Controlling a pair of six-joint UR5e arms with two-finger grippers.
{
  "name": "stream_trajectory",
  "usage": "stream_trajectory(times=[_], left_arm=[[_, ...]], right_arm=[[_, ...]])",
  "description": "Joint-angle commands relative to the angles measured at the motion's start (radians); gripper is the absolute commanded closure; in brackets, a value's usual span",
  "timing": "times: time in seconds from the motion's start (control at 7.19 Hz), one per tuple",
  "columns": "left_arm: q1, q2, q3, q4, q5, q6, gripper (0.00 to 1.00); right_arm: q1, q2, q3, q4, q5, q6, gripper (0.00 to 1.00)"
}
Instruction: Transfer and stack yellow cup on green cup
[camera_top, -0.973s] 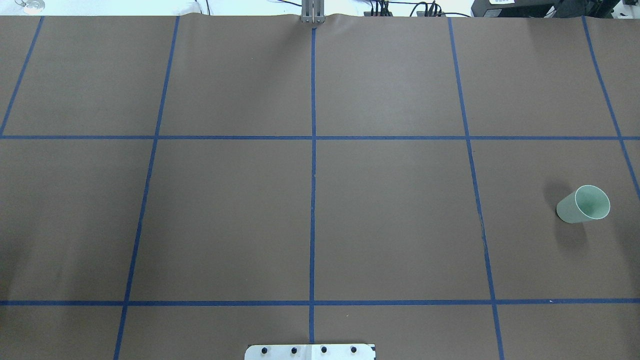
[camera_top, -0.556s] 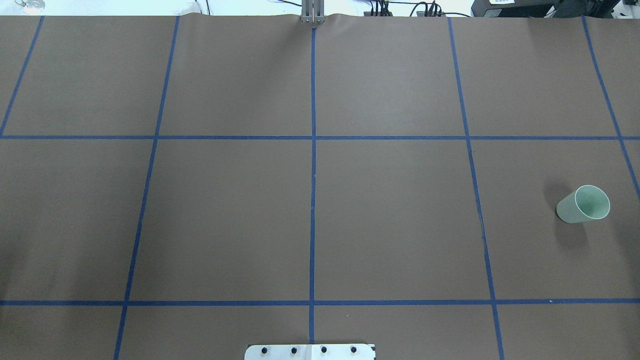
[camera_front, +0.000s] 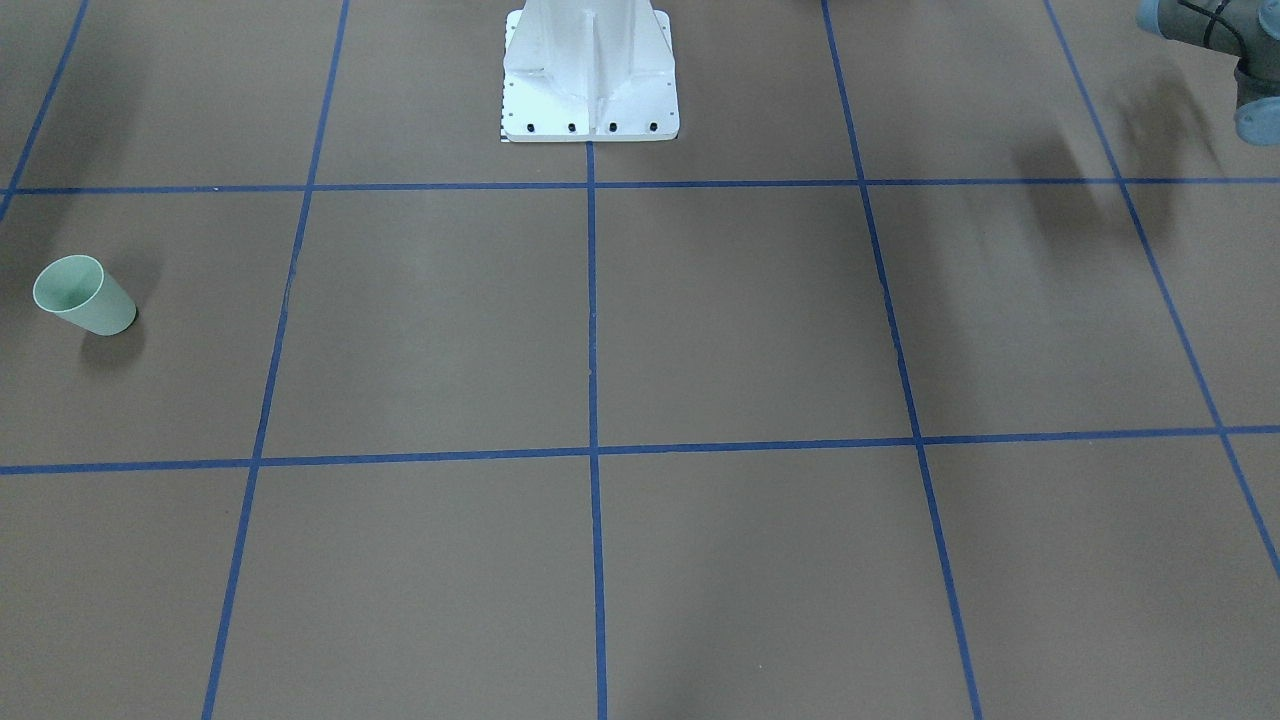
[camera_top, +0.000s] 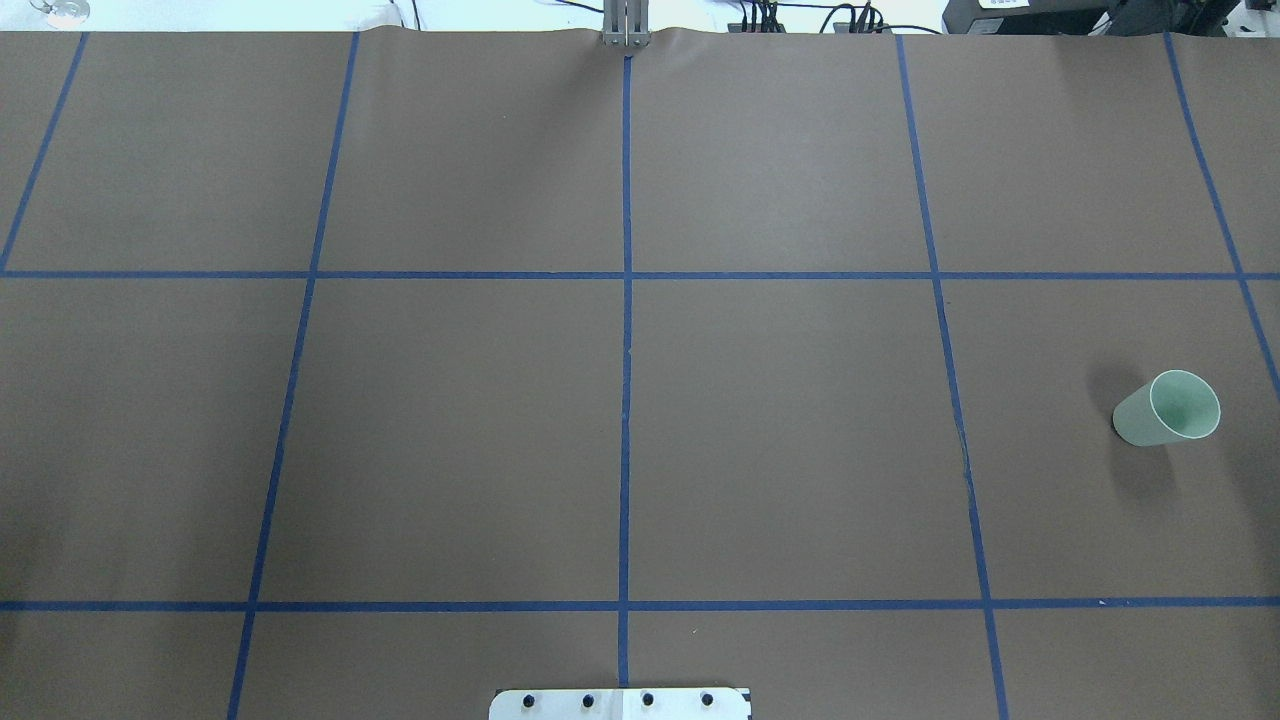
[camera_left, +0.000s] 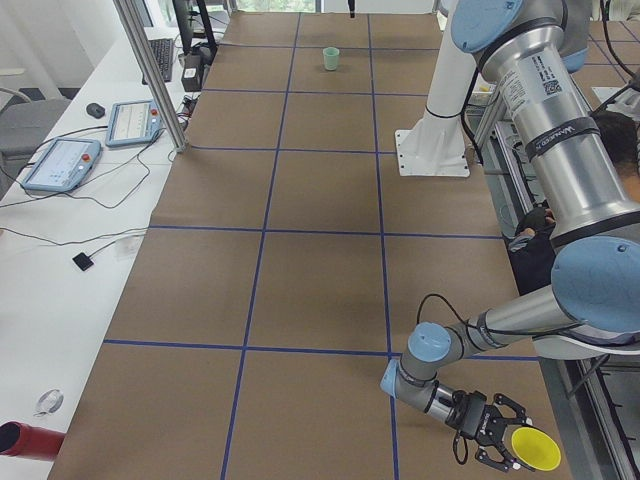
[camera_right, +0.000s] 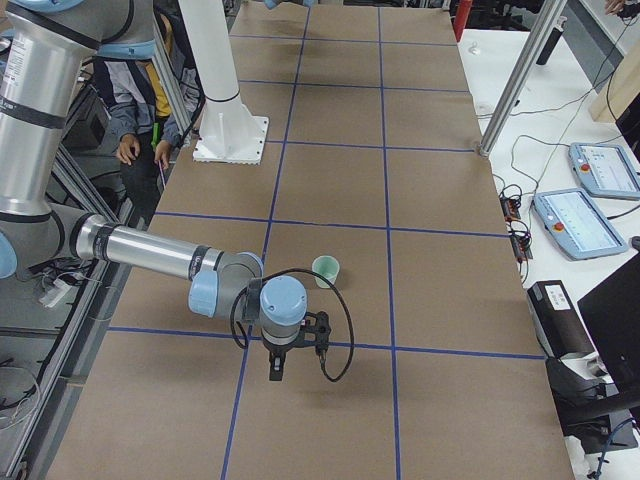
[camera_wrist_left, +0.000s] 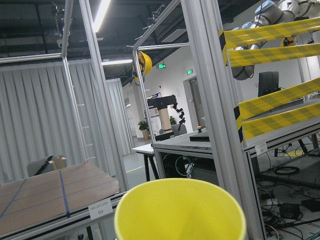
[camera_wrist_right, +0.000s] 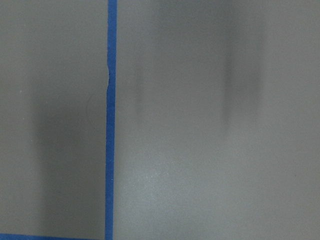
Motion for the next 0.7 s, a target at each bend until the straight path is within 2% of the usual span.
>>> stream_trajectory(times=[0.0, 0.14, 0.28, 0.56], left_arm=[[-0.033, 0.007, -0.002, -0.003, 0.193, 0.064, 0.43], [-0.118, 0.005, -0.002, -0.006, 0.32, 0.104, 0.43], [-0.23, -0.013, -0.004, -0.015, 0.499, 0.138, 0.43], [-0.392, -0.084, -0.004, -0.041, 0.748, 0.207, 0.43]], right_arm=[[-0.001, 0.004, 0.0, 0.016, 0.005, 0.001, 0.0], [0.001, 0.005, 0.0, 0.017, 0.008, 0.001, 0.0], [0.001, 0.004, -0.001, 0.018, 0.008, 0.001, 0.0], [0.001, 0.005, 0.0, 0.033, 0.008, 0.003, 0.0]])
